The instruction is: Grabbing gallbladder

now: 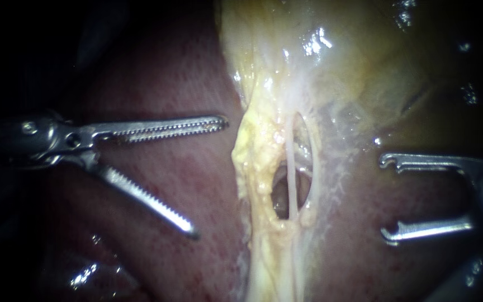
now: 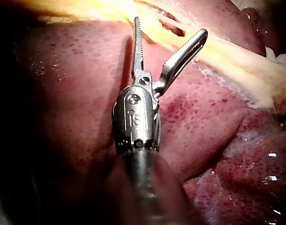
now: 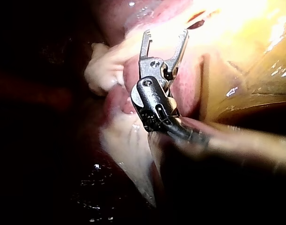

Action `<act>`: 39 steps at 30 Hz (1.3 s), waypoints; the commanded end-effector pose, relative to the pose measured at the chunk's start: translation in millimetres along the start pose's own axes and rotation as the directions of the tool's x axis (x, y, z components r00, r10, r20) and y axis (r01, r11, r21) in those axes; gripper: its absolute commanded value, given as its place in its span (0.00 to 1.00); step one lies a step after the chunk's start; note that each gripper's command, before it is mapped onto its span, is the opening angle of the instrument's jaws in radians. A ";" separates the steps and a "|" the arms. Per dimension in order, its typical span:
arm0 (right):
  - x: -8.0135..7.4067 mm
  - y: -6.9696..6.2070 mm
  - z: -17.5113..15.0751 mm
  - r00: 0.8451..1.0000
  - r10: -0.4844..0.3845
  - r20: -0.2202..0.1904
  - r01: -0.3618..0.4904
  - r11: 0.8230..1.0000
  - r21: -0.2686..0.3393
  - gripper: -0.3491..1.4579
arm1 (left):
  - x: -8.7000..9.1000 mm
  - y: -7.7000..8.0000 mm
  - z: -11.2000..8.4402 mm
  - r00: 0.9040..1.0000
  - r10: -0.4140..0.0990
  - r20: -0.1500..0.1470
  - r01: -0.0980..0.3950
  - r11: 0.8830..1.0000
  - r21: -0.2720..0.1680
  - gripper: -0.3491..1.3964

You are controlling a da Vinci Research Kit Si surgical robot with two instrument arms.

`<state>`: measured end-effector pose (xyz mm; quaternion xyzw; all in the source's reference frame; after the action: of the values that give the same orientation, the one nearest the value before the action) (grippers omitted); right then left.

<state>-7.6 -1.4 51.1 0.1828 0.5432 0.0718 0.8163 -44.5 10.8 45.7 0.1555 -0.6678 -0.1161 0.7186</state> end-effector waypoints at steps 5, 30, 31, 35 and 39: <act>0.0 0.0 0.0 1.000 0.000 0.000 0.000 1.000 0.000 0.52 | 0.0 0.2 0.4 0.999 -0.042 -0.003 0.042 0.999 -0.014 0.75; 0.0 0.0 0.0 1.000 0.006 0.000 -0.006 1.000 0.000 0.52 | 0.5 1.7 1.8 0.947 -0.320 -0.029 0.305 0.925 -0.226 0.63; 0.0 0.0 0.0 1.000 0.006 0.000 -0.006 1.000 0.000 0.52 | 0.5 1.7 1.9 0.943 -0.331 -0.025 0.317 0.920 -0.231 0.62; 0.0 0.0 0.0 1.000 0.006 0.000 -0.006 1.000 0.000 0.52 | 0.4 1.6 2.1 0.926 -0.377 -0.021 0.361 0.899 -0.246 0.54; 0.0 0.0 0.0 1.000 0.006 0.000 -0.006 1.000 0.000 0.52 | -0.2 1.1 2.3 0.900 -0.436 -0.004 0.420 0.869 -0.263 0.45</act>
<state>-7.6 -1.4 51.0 0.1843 0.5428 0.0742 0.8160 -47.0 11.6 45.9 0.2098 -0.5717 -0.3565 0.7085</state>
